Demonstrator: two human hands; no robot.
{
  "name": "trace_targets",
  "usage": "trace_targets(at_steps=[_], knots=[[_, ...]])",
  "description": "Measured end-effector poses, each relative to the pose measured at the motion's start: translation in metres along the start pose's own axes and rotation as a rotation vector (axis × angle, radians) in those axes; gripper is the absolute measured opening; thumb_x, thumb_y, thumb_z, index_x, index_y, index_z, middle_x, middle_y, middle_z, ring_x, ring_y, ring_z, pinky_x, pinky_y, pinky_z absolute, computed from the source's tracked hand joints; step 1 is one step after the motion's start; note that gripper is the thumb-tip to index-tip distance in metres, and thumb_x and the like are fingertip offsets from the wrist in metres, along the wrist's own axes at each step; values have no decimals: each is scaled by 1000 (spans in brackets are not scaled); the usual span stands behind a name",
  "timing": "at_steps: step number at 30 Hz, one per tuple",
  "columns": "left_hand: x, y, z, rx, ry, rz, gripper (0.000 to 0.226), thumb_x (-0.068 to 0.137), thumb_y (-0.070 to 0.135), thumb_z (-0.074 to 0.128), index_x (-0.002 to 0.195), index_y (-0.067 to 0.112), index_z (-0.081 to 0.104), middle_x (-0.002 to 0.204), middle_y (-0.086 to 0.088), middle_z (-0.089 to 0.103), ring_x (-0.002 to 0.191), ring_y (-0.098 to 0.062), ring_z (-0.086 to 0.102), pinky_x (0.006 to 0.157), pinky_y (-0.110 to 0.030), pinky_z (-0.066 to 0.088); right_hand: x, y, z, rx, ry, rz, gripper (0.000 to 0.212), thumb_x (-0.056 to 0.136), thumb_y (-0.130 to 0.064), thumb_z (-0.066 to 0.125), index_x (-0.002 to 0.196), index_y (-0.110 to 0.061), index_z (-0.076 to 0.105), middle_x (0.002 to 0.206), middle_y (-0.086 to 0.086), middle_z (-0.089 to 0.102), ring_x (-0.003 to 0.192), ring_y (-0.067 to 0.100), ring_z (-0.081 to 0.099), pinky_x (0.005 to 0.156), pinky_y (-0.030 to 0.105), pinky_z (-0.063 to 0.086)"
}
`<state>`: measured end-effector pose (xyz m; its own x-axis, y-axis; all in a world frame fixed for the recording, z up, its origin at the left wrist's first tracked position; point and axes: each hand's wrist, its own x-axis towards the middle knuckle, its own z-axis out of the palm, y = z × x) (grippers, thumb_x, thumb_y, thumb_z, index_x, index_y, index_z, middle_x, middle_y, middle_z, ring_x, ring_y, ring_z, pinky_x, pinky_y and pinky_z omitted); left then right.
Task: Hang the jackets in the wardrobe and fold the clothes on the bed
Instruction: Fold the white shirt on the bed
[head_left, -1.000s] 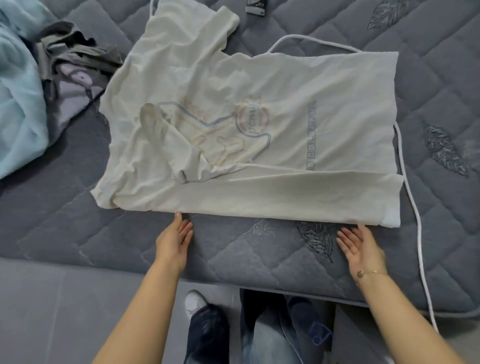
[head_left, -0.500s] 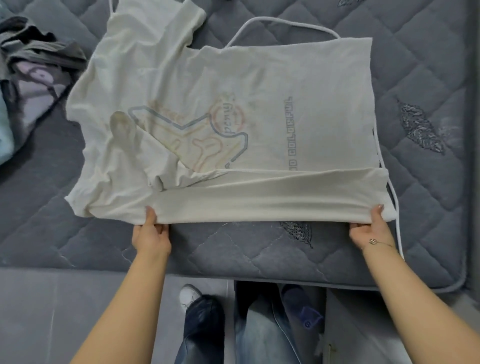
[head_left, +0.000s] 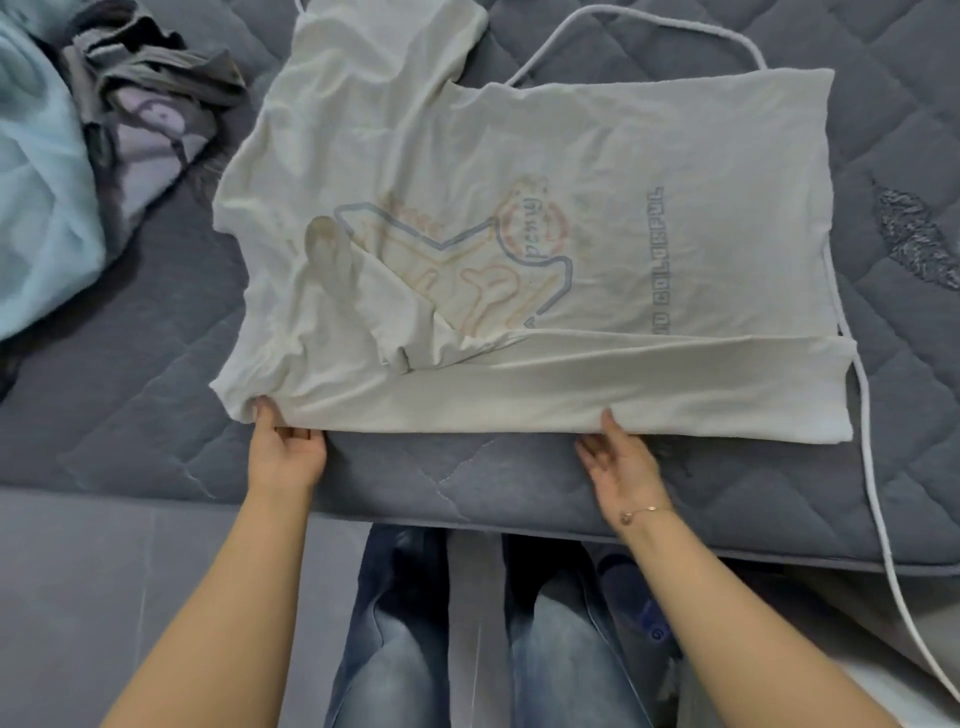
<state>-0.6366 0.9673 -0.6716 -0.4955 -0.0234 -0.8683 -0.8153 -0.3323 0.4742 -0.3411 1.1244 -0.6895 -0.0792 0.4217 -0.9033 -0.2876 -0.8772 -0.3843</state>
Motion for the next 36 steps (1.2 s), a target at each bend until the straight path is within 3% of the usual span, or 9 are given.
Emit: trace_targets(at_steps=[7, 11, 14, 18, 21, 26, 30, 33, 36], knots=[[27, 58, -26, 527, -62, 427, 61, 92, 14, 68, 144, 24, 39, 118, 11, 61, 100, 1, 65, 88, -23, 54, -15, 97, 88, -27, 27, 57, 17, 92, -20, 64, 106, -10, 60, 99, 7, 70, 89, 19, 68, 77, 32, 55], [33, 95, -55, 1046, -248, 670, 26, 85, 23, 75, 106, 37, 69, 96, 14, 72, 83, 3, 65, 74, -13, 52, -21, 103, 94, -54, 143, -32, 13, 93, -22, 63, 101, -12, 59, 102, 8, 67, 90, 20, 67, 88, 37, 53], [36, 108, -65, 1199, -256, 661, 12, 84, 32, 75, 81, 42, 69, 78, 9, 72, 66, 1, 63, 63, -15, 49, -28, 98, 96, -331, 198, -9, 22, 95, -31, 60, 98, -9, 60, 93, 10, 69, 80, 20, 68, 70, 31, 55], [40, 117, -50, 1623, -222, 660, 28, 81, 23, 76, 106, 20, 63, 104, -4, 56, 83, -21, 58, 82, -41, 50, -41, 93, 106, -862, 239, -23, 35, 93, -35, 62, 79, -2, 63, 59, 8, 67, 45, 14, 59, 45, 23, 46], [27, 119, -15, 1559, -343, 841, 41, 76, 8, 70, 116, 17, 61, 110, -1, 47, 93, -19, 54, 89, -40, 47, -48, 90, 126, -859, 140, -108, 32, 94, -32, 61, 86, -2, 67, 61, 5, 68, 50, 14, 62, 44, 23, 50], [16, 98, 75, 1433, -597, 543, 40, 87, 27, 67, 124, 26, 50, 88, 7, 61, 77, -12, 63, 71, -33, 50, -44, 81, 191, -691, 23, -5, 33, 90, -48, 61, 96, -16, 65, 90, 5, 70, 81, 21, 67, 58, 31, 55], [32, 77, 132, 1646, -691, 485, 68, 87, 40, 68, 143, 23, 33, 111, -5, 63, 99, -26, 62, 84, -36, 50, -36, 83, 215, -590, 12, 43, 29, 86, -37, 70, 98, -12, 63, 89, 4, 67, 79, 16, 65, 61, 30, 56], [41, 65, 153, 1836, -646, 683, 40, 90, 38, 63, 119, 13, 50, 116, -13, 60, 104, -32, 59, 83, -39, 47, -36, 92, 210, -811, 83, -233, 56, 77, -31, 81, 112, -5, 46, 109, 7, 58, 97, 20, 59, 78, 35, 54], [44, 66, 161, 1800, -567, 783, 34, 96, 34, 55, 72, 12, 44, 85, -8, 51, 82, -29, 53, 68, -34, 38, -41, 106, 208, -1189, 152, -623, 58, 74, -36, 81, 100, -16, 33, 103, -1, 46, 87, 16, 50, 67, 31, 41]])
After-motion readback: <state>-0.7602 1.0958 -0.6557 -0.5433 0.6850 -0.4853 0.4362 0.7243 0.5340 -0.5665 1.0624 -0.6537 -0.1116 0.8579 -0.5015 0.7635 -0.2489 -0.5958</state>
